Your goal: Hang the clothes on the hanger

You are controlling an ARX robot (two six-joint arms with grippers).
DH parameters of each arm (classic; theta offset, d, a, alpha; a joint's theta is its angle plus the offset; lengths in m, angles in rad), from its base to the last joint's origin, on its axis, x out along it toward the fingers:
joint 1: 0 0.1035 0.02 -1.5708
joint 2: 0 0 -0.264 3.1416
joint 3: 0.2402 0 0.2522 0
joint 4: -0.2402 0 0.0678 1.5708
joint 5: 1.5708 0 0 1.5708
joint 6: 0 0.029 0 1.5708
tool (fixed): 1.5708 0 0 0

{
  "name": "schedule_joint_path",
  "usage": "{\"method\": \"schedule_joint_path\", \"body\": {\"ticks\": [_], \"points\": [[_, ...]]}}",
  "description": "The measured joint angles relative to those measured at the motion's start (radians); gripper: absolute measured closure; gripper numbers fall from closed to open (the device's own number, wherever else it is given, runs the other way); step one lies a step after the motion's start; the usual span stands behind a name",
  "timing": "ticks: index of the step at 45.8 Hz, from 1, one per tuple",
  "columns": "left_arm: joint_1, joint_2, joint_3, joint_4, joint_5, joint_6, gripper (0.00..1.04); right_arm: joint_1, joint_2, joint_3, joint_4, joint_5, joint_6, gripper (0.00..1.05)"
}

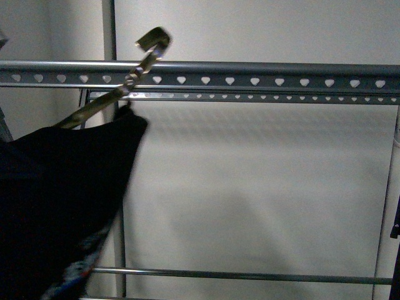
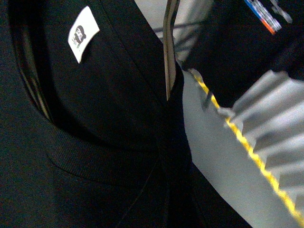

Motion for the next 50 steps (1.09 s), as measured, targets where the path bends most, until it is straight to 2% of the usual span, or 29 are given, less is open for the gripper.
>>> {"method": "schedule_joint_path", "body": {"ticks": [2,4,6,8,11,17,22,28,46,48,49,50], "points": [[0.000,0.053,0.055,-0.016,0.056,0.169,1.00,0.000,0.000,0.000,0.000,0.000,0.000,0.07],[0.001,0.122,0.138,-0.108,0.121,0.397,1.00,0.000,0.000,0.000,0.000,-0.001,0.000,0.07],[0.000,0.176,0.201,-0.180,0.133,0.568,1.00,0.000,0.000,0.000,0.000,0.000,0.000,0.07],[-0.010,0.227,0.256,-0.217,0.118,0.741,1.00,0.000,0.000,0.000,0.000,0.000,0.000,0.07],[-0.027,0.272,0.288,-0.161,0.076,0.935,1.00,0.000,0.000,0.000,0.000,0.000,0.000,0.07],[-0.066,0.327,0.312,-0.080,-0.008,1.200,1.00,0.000,0.000,0.000,0.000,0.000,0.000,0.07],[-0.109,0.351,0.314,-0.035,-0.020,1.444,1.00,0.000,0.000,0.000,0.000,0.000,0.000,0.07],[-0.149,0.351,0.295,0.117,-0.019,1.516,1.00,0.000,0.000,0.000,0.000,-0.001,0.000,0.07],[-0.151,0.349,0.293,0.123,-0.019,1.536,1.00,0.000,0.000,0.000,0.000,0.000,0.000,0.07],[-0.151,0.349,0.292,0.123,-0.019,1.536,1.00,-0.016,0.021,0.013,-0.033,-0.037,0.037,0.07],[-0.151,0.349,0.292,0.123,-0.019,1.536,1.00,-0.037,0.049,0.034,-0.069,-0.102,0.091,0.07],[-0.151,0.349,0.292,0.123,-0.019,1.536,1.00,-0.049,0.072,0.044,-0.078,-0.127,0.102,0.07]]}}
